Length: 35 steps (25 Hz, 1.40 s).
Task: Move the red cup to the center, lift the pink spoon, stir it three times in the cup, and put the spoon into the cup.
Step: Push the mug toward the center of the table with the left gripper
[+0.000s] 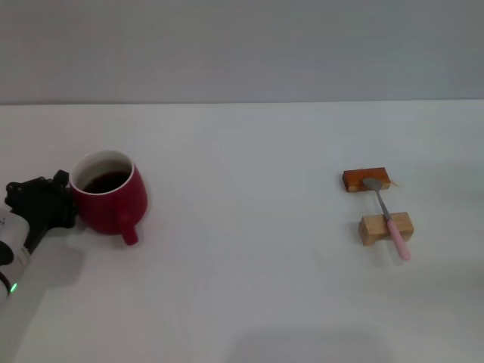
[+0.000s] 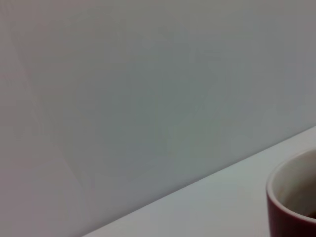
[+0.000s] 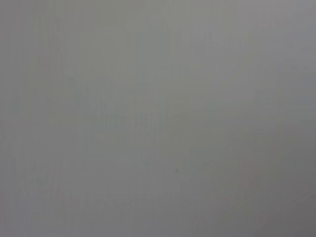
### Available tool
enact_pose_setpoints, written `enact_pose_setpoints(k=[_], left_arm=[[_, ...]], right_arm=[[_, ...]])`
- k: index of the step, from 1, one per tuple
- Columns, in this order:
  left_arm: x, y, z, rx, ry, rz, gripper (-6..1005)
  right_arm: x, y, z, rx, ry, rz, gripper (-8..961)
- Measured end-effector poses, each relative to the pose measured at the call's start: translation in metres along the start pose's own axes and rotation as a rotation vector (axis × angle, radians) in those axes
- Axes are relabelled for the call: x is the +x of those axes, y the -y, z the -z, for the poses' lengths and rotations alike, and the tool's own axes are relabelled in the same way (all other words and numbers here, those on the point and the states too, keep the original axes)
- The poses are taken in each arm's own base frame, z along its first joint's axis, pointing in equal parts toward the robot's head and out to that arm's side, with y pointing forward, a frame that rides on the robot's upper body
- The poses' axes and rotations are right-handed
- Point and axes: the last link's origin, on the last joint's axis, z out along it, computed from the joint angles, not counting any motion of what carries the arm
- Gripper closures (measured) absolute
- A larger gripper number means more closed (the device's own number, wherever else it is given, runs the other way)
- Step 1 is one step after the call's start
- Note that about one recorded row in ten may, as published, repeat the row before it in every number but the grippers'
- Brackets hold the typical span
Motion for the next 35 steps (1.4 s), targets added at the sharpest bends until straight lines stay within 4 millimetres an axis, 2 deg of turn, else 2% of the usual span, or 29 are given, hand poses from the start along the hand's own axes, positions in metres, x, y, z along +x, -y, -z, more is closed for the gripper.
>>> enact_pose_setpoints(k=[4,6,25,35], left_arm=[[0.001,-0.002,0.000,-0.009,-0.002,-0.002,987],[0.003,-0.010,-0.001,-0.046,-0.013,-0.017,987],[0.020,-0.039,-0.004,-0.160,-0.086,-0.019,979],[0.021,-0.050,-0.002,-0.212,-0.096,-0.012,975]], right_arm=[[0.000,-0.001,-0.001,-0.001,-0.003,-0.001,231],[0.000,-0.001,-0.001,-0.001,-0.002,-0.002,231],[0.001,-0.001,-0.003,-0.002,-0.010,-0.003,232],[0.001,-0.001,-0.002,-0.001,-0.012,-0.002,231]])
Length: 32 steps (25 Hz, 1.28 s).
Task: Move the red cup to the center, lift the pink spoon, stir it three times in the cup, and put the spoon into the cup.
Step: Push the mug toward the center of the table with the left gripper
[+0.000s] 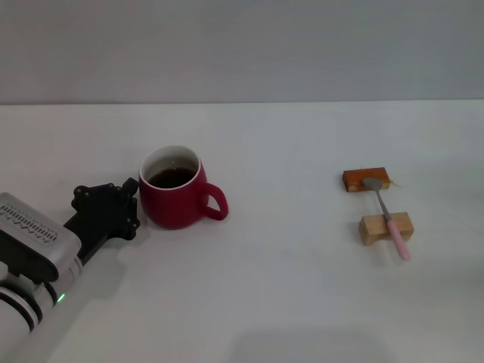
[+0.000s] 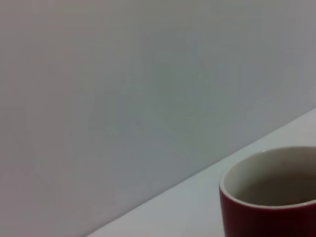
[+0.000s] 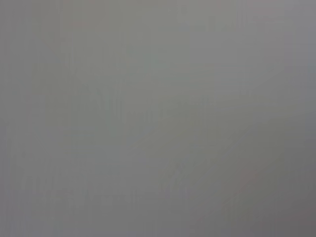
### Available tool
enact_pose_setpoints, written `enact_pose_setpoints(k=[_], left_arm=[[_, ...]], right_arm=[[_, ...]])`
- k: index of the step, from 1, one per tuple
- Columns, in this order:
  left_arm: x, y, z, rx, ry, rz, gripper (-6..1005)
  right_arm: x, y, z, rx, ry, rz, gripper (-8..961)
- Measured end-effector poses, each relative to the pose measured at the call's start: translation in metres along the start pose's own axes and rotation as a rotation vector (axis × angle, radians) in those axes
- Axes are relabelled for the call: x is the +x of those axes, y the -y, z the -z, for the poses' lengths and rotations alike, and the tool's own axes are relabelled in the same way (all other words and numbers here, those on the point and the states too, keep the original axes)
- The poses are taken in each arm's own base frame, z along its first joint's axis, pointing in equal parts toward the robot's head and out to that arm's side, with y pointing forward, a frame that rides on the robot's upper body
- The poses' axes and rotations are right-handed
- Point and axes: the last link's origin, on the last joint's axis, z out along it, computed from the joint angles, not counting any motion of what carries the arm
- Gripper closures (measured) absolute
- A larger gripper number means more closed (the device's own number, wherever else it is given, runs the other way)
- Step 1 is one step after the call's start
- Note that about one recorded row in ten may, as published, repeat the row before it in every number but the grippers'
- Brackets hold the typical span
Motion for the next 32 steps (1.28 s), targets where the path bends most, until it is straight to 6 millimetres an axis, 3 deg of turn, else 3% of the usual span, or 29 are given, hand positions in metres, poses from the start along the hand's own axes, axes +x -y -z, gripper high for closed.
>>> enact_pose_setpoints(k=[19,26,32], left_arm=[[0.009,-0.031,0.000,-0.101,-0.040,0.010,968],[0.012,-0.009,-0.009,-0.002,-0.026,0.067,965],[0.019,-0.004,-0.022,-0.005,-0.020,0.029,963]], right_arm=[[0.001,0.001,0.003,0.001,0.001,0.001,231],[0.001,0.001,0.003,-0.002,0.002,0.003,231],[0.001,0.002,0.004,-0.001,0.001,0.004,231]])
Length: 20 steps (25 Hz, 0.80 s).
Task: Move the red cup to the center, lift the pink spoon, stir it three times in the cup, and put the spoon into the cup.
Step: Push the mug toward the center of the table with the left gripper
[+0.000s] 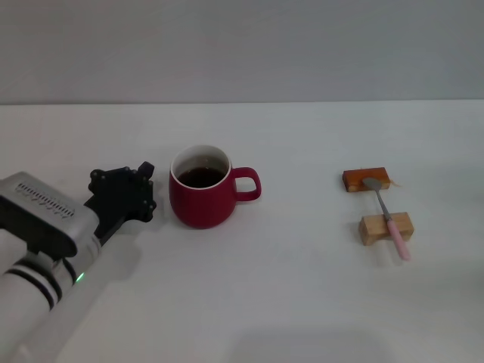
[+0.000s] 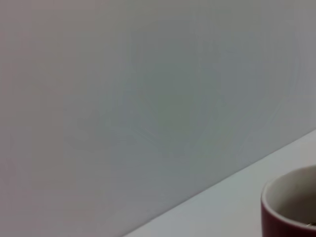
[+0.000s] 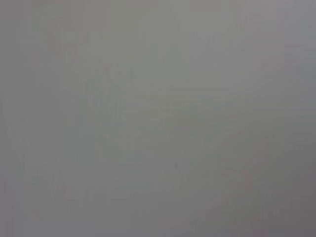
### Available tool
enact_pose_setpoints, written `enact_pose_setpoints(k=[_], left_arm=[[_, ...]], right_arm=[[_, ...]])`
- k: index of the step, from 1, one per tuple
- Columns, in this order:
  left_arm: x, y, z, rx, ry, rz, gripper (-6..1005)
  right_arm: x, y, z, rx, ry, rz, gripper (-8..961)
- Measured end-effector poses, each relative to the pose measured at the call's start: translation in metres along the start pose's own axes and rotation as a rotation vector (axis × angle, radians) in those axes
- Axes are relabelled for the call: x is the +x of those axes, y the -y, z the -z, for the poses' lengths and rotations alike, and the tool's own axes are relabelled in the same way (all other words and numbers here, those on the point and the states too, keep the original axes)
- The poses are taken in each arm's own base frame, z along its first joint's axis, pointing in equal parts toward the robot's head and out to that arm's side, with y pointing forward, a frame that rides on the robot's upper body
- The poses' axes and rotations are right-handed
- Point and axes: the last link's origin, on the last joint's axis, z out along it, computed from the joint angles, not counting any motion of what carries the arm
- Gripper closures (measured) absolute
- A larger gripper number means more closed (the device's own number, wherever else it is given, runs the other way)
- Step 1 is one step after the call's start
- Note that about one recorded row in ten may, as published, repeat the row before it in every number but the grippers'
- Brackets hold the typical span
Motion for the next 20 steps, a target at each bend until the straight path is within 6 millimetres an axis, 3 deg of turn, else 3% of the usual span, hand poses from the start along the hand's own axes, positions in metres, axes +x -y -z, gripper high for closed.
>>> enact_pose_setpoints(k=[10,20], left_arm=[[0.010,-0.011,-0.011,-0.065,-0.017,-0.043,959],[0.010,-0.024,-0.007,-0.108,-0.030,-0.041,955]], right_arm=[[0.000,0.001,0.001,0.004,0.000,0.000,232],[0.000,0.002,0.001,0.005,-0.001,0.000,232]])
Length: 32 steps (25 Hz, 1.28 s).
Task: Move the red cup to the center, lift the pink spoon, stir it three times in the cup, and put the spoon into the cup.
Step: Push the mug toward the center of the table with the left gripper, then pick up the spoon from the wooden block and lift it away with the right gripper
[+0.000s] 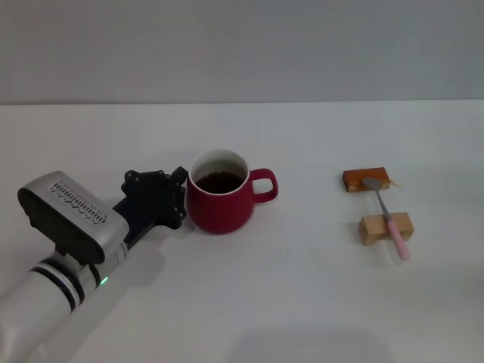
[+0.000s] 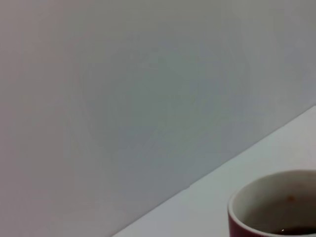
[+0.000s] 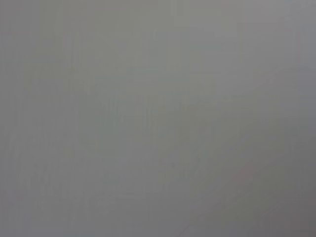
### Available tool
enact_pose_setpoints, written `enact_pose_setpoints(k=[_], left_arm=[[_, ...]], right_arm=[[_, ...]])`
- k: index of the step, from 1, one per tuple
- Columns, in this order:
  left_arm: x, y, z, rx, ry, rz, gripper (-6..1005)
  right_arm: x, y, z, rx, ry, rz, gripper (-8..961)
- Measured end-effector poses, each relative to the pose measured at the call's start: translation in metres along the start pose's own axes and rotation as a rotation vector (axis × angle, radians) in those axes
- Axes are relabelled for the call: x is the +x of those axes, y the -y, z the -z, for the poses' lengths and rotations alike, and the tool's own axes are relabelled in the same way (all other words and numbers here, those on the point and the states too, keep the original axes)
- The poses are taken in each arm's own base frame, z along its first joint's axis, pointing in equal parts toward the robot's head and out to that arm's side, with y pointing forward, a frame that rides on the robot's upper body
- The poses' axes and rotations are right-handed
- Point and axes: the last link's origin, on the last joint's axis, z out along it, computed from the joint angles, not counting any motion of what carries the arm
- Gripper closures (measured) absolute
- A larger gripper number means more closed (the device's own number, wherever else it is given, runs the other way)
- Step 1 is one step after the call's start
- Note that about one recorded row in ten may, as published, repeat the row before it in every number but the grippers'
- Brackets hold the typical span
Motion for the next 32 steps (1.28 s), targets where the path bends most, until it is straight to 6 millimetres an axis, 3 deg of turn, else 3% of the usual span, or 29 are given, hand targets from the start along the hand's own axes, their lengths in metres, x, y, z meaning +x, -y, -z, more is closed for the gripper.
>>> enact_pose_setpoints(k=[10,12,13,18,20,22,24,27,32], left_arm=[[-0.002,-0.006,0.005,-0.004,-0.003,0.016,951],[-0.004,0.013,0.007,0.090,0.000,0.057,951],[-0.004,0.013,0.007,0.090,0.000,0.057,950],[-0.010,0.072,0.026,0.370,-0.019,0.186,948],[-0.010,0.072,0.026,0.370,-0.019,0.186,948],[-0.018,0.110,0.048,0.566,-0.044,0.274,947],[-0.018,0.110,0.048,0.566,-0.044,0.274,946],[-0.029,0.133,0.068,0.711,-0.047,0.355,945],[-0.033,0.136,0.073,0.741,-0.038,0.391,943]], right_arm=[[0.001,-0.002,0.001,-0.004,-0.002,-0.002,231],[0.002,-0.005,0.002,-0.011,-0.005,0.001,231],[0.002,-0.005,0.002,-0.011,-0.005,0.001,231],[0.003,-0.011,0.004,-0.019,-0.010,0.008,232],[0.004,-0.012,0.005,-0.019,-0.011,0.007,232],[0.005,-0.012,0.006,-0.018,-0.014,0.005,232],[0.006,-0.013,0.007,-0.018,-0.017,0.004,232],[0.007,-0.016,0.010,-0.019,-0.019,-0.001,232],[0.007,-0.015,0.012,-0.018,-0.014,-0.001,231]])
